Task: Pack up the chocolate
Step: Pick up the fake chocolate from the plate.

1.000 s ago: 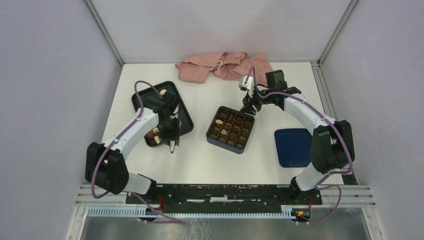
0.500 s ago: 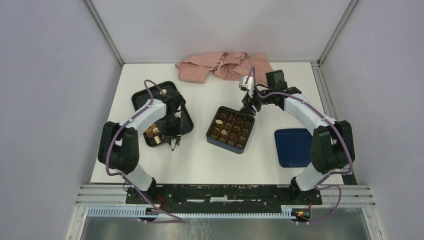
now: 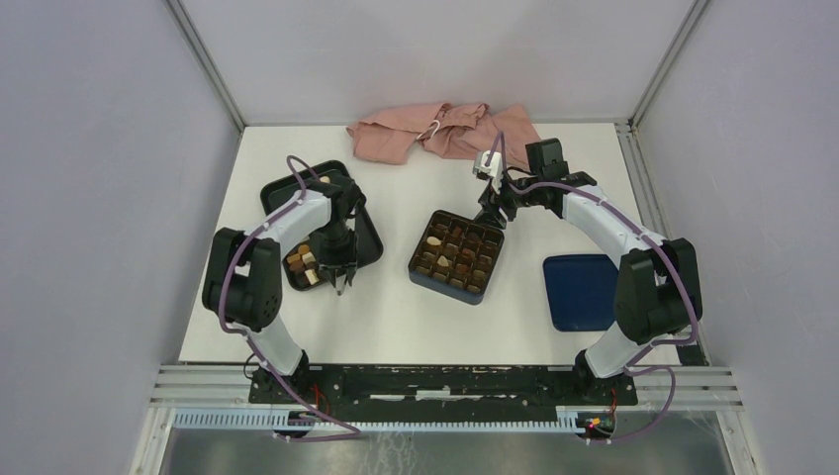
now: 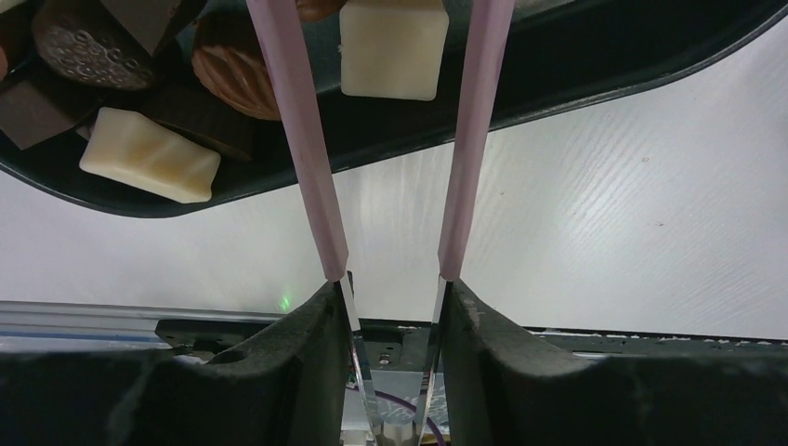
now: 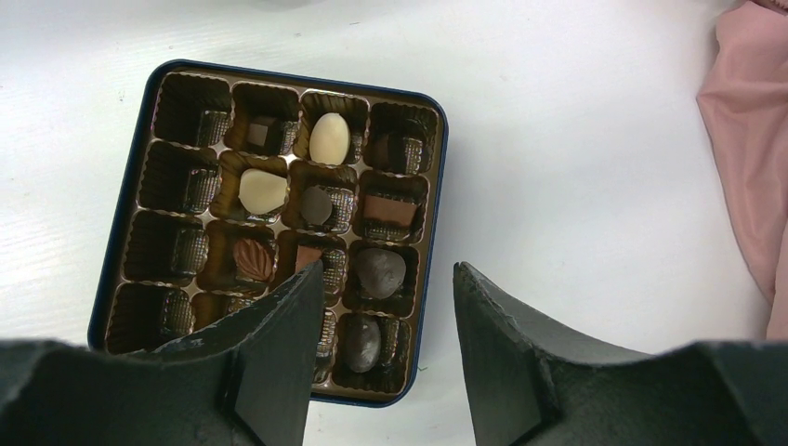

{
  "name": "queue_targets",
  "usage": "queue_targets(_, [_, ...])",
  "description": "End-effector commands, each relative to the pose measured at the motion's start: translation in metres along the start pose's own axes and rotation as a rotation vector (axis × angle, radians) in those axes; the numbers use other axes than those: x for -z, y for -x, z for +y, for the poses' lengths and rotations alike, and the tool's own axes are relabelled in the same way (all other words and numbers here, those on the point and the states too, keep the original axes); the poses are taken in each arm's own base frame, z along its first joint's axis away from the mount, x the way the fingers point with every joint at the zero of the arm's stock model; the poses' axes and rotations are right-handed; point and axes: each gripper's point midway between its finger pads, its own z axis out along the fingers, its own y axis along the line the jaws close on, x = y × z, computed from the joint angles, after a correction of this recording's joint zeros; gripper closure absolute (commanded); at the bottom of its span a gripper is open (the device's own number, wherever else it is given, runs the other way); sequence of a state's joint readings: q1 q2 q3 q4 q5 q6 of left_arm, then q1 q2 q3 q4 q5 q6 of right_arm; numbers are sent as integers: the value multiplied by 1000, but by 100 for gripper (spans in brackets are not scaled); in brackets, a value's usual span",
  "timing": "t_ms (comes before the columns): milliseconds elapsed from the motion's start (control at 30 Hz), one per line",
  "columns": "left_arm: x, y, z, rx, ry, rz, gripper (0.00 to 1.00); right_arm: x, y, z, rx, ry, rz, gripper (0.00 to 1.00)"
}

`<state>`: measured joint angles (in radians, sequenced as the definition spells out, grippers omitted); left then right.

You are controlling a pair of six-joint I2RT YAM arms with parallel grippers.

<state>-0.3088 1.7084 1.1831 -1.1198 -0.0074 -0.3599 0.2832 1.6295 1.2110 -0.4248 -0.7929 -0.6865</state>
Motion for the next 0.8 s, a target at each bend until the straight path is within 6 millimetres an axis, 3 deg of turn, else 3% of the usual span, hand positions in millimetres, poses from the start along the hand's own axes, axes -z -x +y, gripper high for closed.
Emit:
queue_targets(0, [5, 14, 1, -59, -1, -32, 55, 9, 18, 2, 49, -2, -46, 41])
queue_targets(567, [-4, 17, -5, -48, -39, 13, 54, 11, 23, 3, 57, -1, -58, 41])
queue_targets(767, [4, 25, -12, -53, -75, -8, 63, 11, 23, 3, 59, -3, -57, 41])
